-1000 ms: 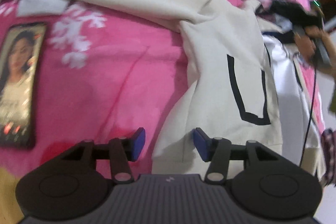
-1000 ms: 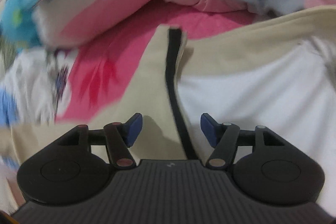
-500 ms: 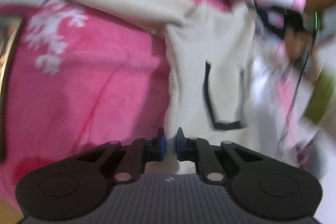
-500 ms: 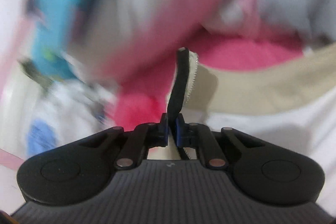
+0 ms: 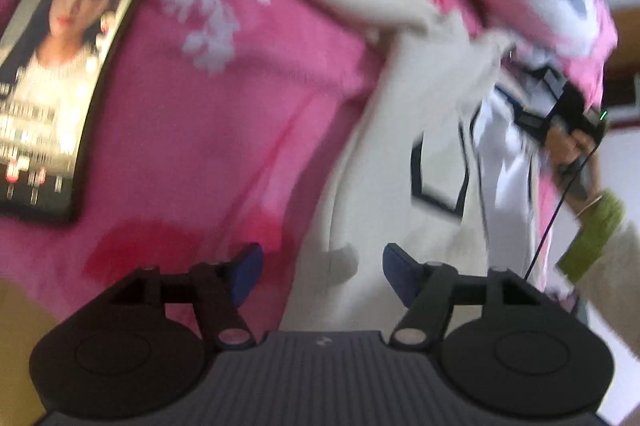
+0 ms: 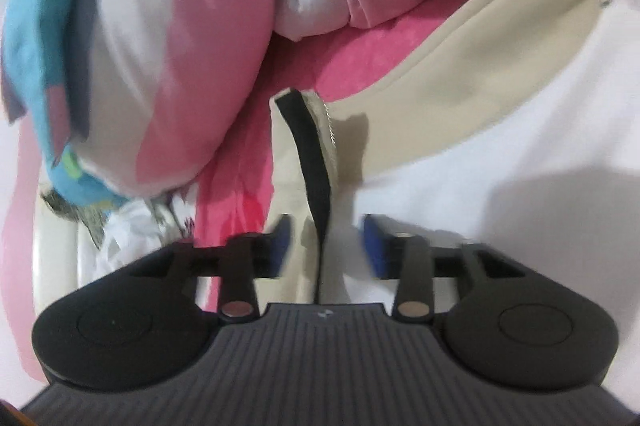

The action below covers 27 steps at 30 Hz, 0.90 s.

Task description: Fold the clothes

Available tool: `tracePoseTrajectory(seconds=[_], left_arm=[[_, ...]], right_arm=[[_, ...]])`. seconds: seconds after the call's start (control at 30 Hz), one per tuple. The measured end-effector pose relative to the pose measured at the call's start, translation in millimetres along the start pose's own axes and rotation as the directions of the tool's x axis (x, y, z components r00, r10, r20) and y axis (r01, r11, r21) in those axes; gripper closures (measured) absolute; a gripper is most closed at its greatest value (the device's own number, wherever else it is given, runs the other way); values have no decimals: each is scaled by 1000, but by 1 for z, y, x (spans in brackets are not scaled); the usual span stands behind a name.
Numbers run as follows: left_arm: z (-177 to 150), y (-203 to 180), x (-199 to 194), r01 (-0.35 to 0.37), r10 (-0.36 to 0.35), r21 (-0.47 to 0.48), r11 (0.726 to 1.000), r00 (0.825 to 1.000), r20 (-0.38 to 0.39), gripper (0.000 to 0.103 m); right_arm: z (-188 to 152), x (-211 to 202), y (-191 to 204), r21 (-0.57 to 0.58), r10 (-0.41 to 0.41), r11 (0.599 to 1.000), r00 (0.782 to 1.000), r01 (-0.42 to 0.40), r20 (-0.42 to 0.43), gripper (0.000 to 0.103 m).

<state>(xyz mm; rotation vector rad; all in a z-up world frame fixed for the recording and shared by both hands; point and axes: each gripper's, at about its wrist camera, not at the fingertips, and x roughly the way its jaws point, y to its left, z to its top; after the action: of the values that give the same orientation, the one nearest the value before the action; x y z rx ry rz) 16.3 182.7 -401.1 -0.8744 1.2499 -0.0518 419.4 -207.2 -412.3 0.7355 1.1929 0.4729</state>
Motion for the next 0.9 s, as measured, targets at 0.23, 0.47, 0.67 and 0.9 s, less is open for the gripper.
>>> tracePoseTrajectory(seconds=[0.23,0.47,0.67,0.9], left_arm=[[-37,-11,11,-87,95,90,992,992,-84,49],[-55,0,12,-118,118,7,993,991,-55,82],[-63,4,11,-130,129,-18,991,992,-11,79],[-69,3,17,-133,138,-85,987,989,52,80]], right_arm=[[-80,-42,-1,-52,-161,987,964,154,-212,53],[-190,-63,-25,-26,-189,979,853,202,-487,53],[-251,-66,-28,-10,-124,989,772,151,-624,53],[-228,-69,-44,107,-45,990,922,93,-385,54]])
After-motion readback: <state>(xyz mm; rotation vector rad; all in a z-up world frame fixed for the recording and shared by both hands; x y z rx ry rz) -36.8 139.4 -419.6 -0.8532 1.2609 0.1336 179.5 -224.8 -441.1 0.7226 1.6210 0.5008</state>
